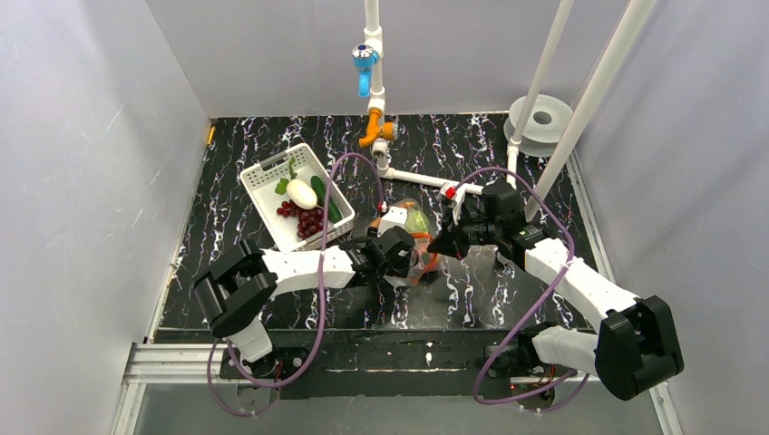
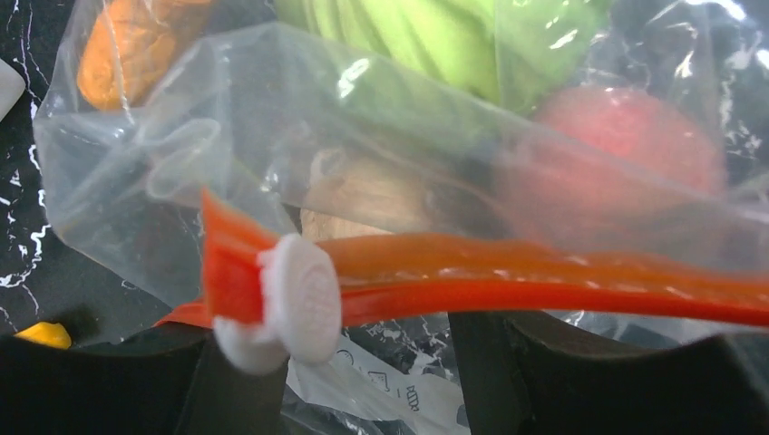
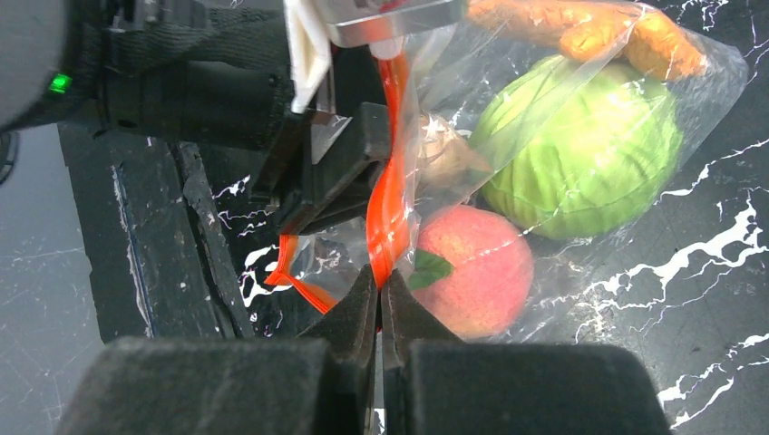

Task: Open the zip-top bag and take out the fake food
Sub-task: Pick up the fake vegetable from the zipper food storage bag.

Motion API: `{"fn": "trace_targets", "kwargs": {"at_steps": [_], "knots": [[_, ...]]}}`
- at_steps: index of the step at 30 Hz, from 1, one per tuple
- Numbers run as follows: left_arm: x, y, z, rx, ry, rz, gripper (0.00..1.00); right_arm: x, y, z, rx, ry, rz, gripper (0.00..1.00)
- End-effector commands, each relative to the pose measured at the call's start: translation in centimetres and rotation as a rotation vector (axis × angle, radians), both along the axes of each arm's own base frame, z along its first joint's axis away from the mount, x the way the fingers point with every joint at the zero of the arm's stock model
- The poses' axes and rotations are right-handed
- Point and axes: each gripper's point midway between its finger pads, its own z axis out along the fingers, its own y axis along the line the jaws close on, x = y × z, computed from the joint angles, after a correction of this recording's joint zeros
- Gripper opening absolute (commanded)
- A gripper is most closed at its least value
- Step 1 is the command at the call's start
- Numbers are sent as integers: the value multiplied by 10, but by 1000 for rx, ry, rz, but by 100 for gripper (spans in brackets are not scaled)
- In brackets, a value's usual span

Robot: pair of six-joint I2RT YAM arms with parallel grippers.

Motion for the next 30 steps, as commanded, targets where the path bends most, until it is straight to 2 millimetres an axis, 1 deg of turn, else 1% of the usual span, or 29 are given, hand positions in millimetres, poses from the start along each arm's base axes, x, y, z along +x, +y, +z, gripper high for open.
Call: {"fn": "trace_targets", "kwargs": {"at_steps": [1,8,10,13,15,17,18,20,25,27,29,30], "knots": [[17,8,1,33,-42,67,58,0,2,-1,10,-18,12,1],[23,12,-12,82,-17,114,58,0,2,-2,8,-19,16,1],[24,13,-14,87,-13,123,56,0,2,-3,6,-19,16,1],[25,17,-17,92,-6,139,46,0,2,-3,3,-20,18,1],[25,18,-19,93,1,141,36,0,2,-4,2,-20,19,1],[24,18,-18,86,11,132,24,0,2,-4,1,-20,21,1],[23,17,-16,77,16,123,20,0,2,-4,1,-19,20,1],[20,14,-11,57,18,98,15,-1,2,-5,0,-17,23,1],[15,12,14,-10,-4,56,8,-1,1,-6,-5,-19,24,1],[13,15,20,-25,-14,55,7,-1,1,-6,-6,-20,24,1],[11,18,23,-34,-19,56,1,-1,1,-6,-5,-23,26,1],[10,18,24,-41,-20,53,0,-1,1,-6,-6,-22,25,1]]}}
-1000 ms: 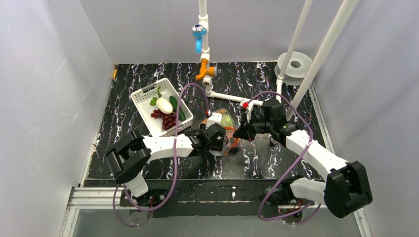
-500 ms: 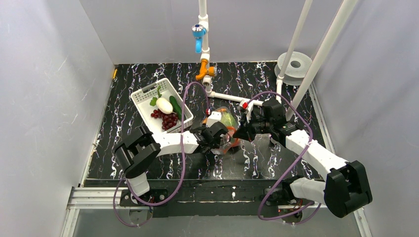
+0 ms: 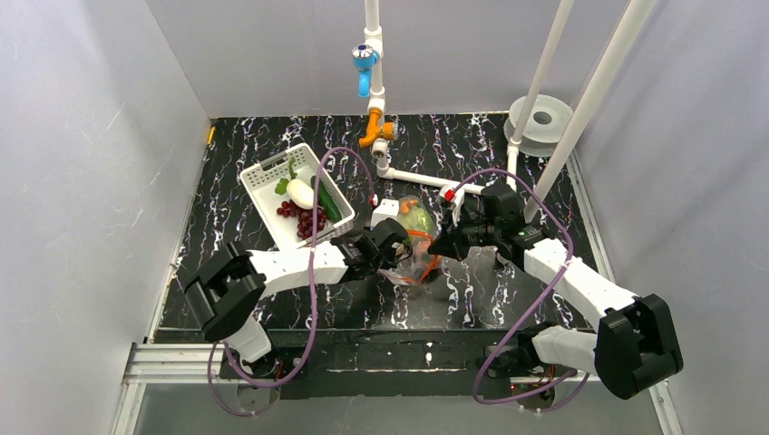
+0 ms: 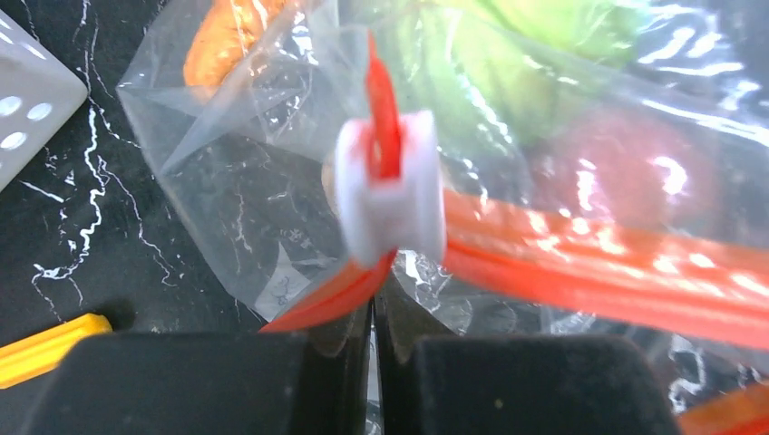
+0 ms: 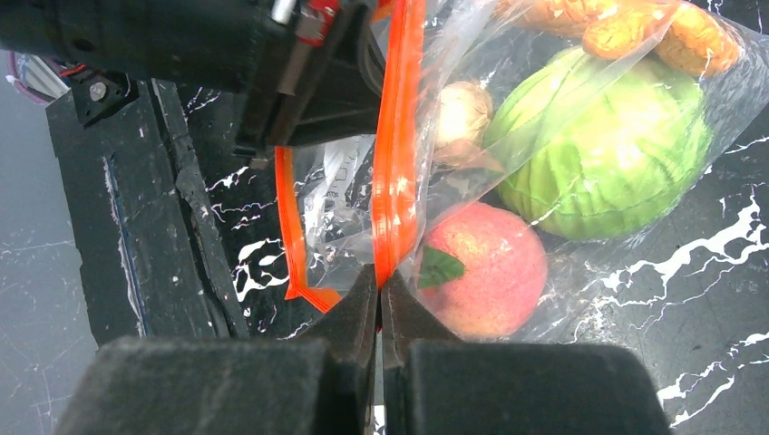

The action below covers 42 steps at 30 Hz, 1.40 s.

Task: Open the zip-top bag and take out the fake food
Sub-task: Pick up the fake vegetable from the zipper food storage bag.

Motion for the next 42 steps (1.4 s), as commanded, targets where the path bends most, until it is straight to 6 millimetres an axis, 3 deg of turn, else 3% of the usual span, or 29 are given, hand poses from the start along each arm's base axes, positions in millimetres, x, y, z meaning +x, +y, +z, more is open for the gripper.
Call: {"fn": "trace_targets", "kwargs": {"at_steps": [1,8,12,18,24,28,33,42], "knots": [[-2,7,20,-39,-35,-6,0,0,2,0,6,-18,15,1],[-4,5,26,-84,-42,-17,0,0,2,-1,5,-14,19,1],[2,0,26,-101,-47,-3,39,0,2,0,6,-16,21,1],[11,-8,19,-85,-39,22,64,-1,2,0,7,-15,22,1],[27,-13,15,-79,-63,48,65,-1,3,0,9,-13,26,1],[34,-21,22,-103,-93,37,58,-2,3,0,9,-13,26,1],[37,-28,33,-143,-125,15,54,-2,3,-1,8,-10,27,1],[34,-33,39,-187,-155,-34,56,-1,3,0,8,-12,27,1]]}}
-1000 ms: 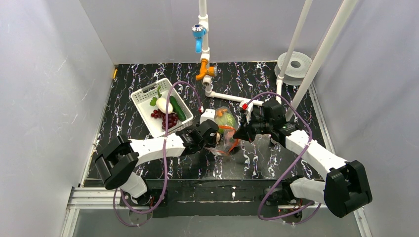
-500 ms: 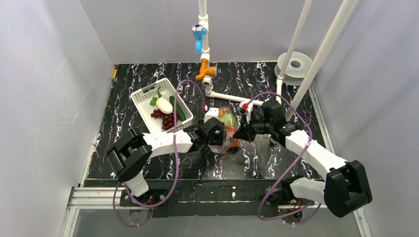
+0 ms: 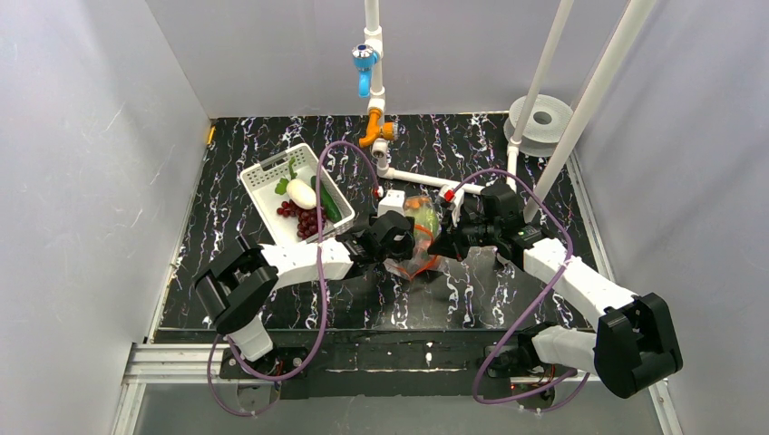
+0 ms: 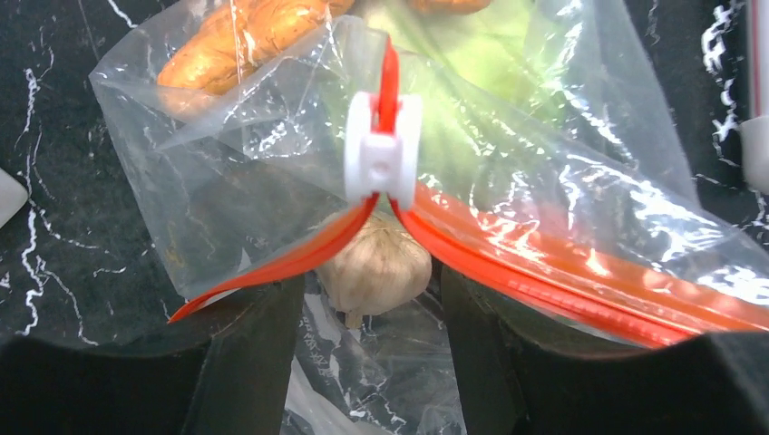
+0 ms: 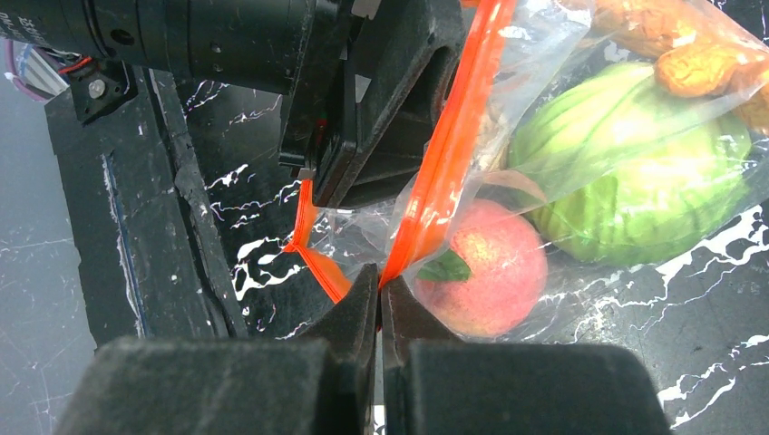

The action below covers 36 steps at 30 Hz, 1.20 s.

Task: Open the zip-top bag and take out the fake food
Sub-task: Pick up the fake vegetable from the zipper food storage bag.

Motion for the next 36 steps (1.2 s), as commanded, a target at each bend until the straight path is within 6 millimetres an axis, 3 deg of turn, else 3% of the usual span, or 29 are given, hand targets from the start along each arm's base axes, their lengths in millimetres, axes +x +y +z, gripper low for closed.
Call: {"fn": "trace_targets", "kwargs": {"at_steps": [1,8,19,26,32,36], "knots": [[7,-5,24,-64,-73,-22,57,-1,3,1,11,-12,22,1],[7,-12,22,-52,-76,-70,61,-1,3,1,12,-13,23,1],[17,-13,-16,92,-43,-79,62,-2,3,1,13,-10,26,1],[24,-12,-24,121,-54,-58,60,-3,3,0,13,-4,31,1],[28,-9,-33,163,-47,-35,34,-3,3,-1,9,-3,29,1],[23,-7,-21,141,-57,-56,21,-2,3,-1,8,-4,29,1]]}}
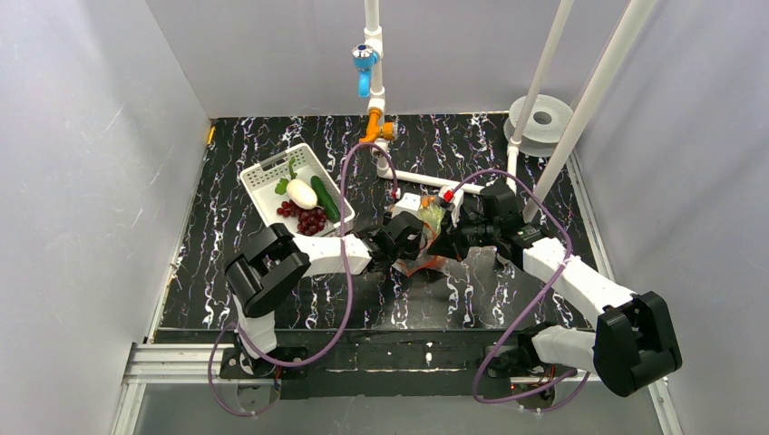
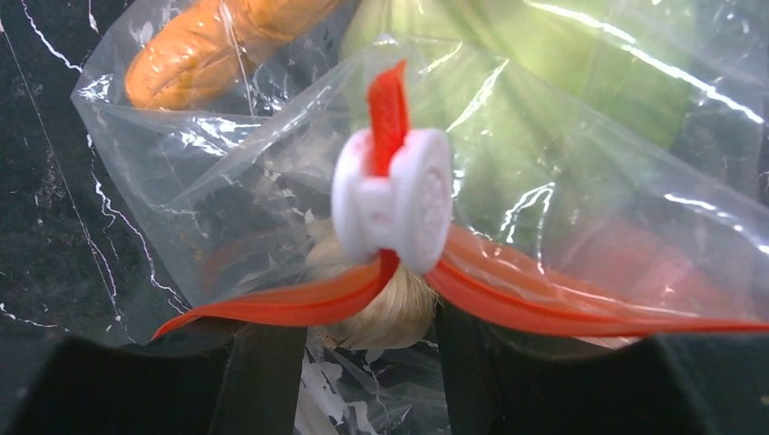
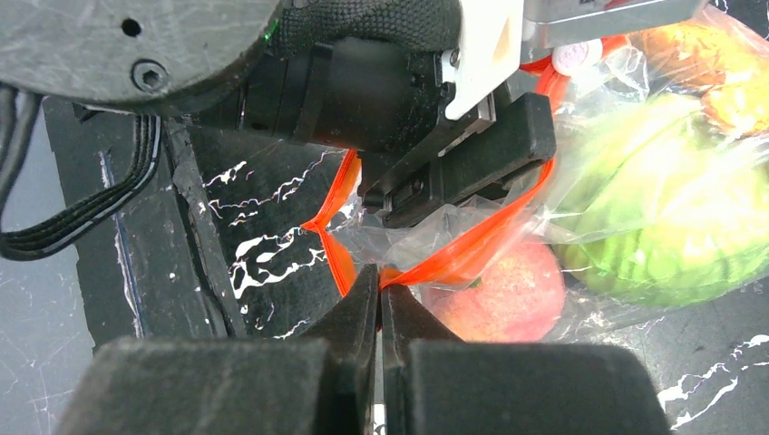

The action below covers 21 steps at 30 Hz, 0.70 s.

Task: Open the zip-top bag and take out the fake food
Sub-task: Pick up the fake vegetable from the zipper food storage bag.

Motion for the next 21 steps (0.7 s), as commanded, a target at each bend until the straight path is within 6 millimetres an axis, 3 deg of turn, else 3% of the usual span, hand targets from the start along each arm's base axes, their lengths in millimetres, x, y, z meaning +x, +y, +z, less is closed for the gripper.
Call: {"fn": "trace_targets", "kwargs": {"at_steps": [1,9,16,21], "knots": [[2,10,21,3,-38,5,20,-3,3,1,13,-7,27,1],[-29,12,78,-180,-35,-97,12,-1,2,1,4,-14,20,1],[-52,14,85,-371,86,-126,0,0,1,0,-2,-16,17,1],[-69,12,91,-498,163,-177,0,0,1,-1,-5,-13,15,1]]}}
